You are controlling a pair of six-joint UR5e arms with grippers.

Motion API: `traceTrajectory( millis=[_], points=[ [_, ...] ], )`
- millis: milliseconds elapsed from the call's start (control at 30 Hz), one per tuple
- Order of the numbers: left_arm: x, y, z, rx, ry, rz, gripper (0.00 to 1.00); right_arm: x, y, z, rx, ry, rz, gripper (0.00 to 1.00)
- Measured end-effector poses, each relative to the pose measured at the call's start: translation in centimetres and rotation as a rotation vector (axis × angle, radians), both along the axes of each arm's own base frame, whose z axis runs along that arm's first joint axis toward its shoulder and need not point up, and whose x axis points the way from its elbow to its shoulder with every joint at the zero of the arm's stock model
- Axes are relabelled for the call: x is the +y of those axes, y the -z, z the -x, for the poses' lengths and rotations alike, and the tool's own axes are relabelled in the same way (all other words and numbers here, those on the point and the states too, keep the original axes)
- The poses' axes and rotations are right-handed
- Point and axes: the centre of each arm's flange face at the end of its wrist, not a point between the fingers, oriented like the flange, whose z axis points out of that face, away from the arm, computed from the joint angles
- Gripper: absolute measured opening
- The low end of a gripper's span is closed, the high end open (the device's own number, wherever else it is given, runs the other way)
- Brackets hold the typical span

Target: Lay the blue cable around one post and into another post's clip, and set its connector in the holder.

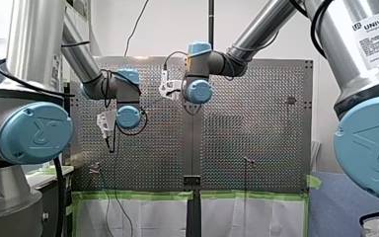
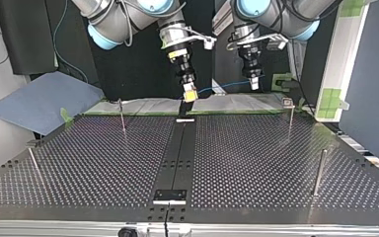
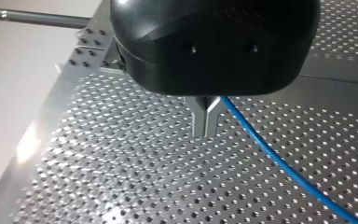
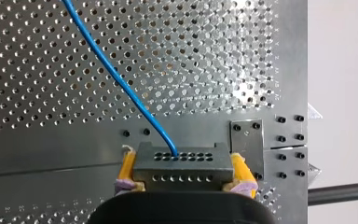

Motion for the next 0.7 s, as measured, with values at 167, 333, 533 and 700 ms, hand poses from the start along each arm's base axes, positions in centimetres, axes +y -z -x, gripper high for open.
traceTrajectory(
  millis=[167,333,533,700],
  points=[
    [0.3,-2.1,-0.1,-0.024,-0.004,0.05,0.0,0.1,-0.5,-0.2,0.004,-0.025,-0.002,0.0],
    [0.5,-5.0,-0.9,-0.066,-0.015,0.092,0.0,-0.2,-1.6,-0.7,-0.002,-0.041,0.005,0.0],
    [1.1,-8.0,-1.5,-0.102,-0.028,0.114,0.0,-0.6,-3.4,-1.4,-0.01,-0.046,0.013,0.0],
    [1.7,-10.2,-1.6,-0.124,-0.041,0.126,0.0,-1.1,-5.1,-1.9,-0.021,-0.046,0.021,0.0]
  ],
)
